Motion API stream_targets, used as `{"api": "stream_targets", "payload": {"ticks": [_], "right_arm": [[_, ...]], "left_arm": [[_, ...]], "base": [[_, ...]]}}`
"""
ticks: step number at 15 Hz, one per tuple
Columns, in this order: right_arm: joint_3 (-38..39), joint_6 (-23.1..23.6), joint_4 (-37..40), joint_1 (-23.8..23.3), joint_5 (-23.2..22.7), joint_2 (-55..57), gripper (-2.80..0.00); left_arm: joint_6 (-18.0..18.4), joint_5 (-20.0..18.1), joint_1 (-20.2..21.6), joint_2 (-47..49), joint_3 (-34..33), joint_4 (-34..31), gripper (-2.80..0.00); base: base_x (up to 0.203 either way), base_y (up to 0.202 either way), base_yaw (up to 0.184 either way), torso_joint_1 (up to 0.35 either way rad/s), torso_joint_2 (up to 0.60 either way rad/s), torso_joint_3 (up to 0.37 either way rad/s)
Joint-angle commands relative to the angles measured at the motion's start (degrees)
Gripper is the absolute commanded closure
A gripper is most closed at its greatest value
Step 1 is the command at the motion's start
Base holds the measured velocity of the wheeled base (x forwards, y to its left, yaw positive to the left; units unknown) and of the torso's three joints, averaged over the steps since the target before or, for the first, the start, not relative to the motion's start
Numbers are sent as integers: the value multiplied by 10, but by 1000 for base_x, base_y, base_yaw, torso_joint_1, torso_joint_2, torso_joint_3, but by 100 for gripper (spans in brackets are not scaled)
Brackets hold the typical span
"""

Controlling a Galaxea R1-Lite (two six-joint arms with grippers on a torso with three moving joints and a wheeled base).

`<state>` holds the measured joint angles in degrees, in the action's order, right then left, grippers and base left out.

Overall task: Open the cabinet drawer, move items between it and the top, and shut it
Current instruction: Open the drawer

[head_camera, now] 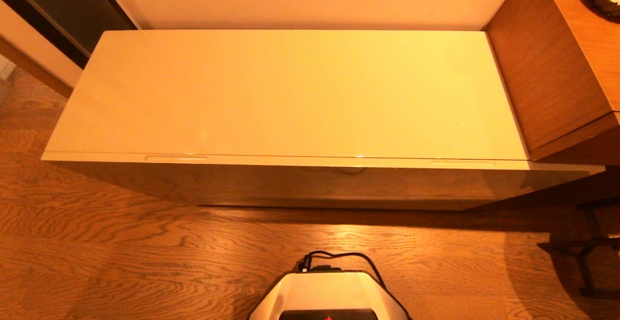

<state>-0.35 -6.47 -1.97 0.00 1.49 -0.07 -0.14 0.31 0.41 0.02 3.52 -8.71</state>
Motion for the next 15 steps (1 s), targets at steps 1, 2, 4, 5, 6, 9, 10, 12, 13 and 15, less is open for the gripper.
{"api": "stream_targets", "payload": {"ticks": [1, 2, 4, 5, 6, 9, 10, 12, 13, 15], "right_arm": [[-1, 0, 0, 0, 0, -13, 0], [0, 0, 0, 0, 0, -13, 0], [0, 0, 0, 0, 0, -13, 0], [-1, 0, 0, 0, 0, -13, 0], [0, 0, 0, 0, 0, -13, 0], [0, 0, 0, 0, 0, -13, 0], [-1, 0, 0, 0, 0, -13, 0], [-1, 1, 0, 0, 0, -13, 0], [0, 0, 0, 0, 0, -13, 0], [0, 0, 0, 0, 0, -13, 0]], "left_arm": [[0, 0, 0, 0, 0, -1, 0], [0, 0, 0, -1, 0, -1, 0], [0, 0, 0, 0, 0, -1, 0], [0, 0, 0, -1, 0, -1, 0], [0, 0, 0, 0, 0, -1, 0], [1, 0, 0, -1, 0, -1, 0], [1, 0, 0, -1, 0, -1, 0], [1, 0, 0, -1, 0, -1, 0], [1, 0, 0, -1, 0, -1, 0], [1, 0, 0, -1, 0, -1, 0]], "base": [[0, 0, 0, 0, 0, 0], [0, 0, 0, 0, 0, 0], [0, 0, 0, 0, 0, 0], [0, 0, 0, 0, 0, 0], [0, 0, 0, 0, 0, 0], [0, 0, 0, 0, 0, 0], [0, 0, 0, 0, 0, 0], [0, 0, 0, 86, 24, 128], [0, 0, 0, 238, 85, 328], [0, 0, 0, 208, 71, 249]]}}
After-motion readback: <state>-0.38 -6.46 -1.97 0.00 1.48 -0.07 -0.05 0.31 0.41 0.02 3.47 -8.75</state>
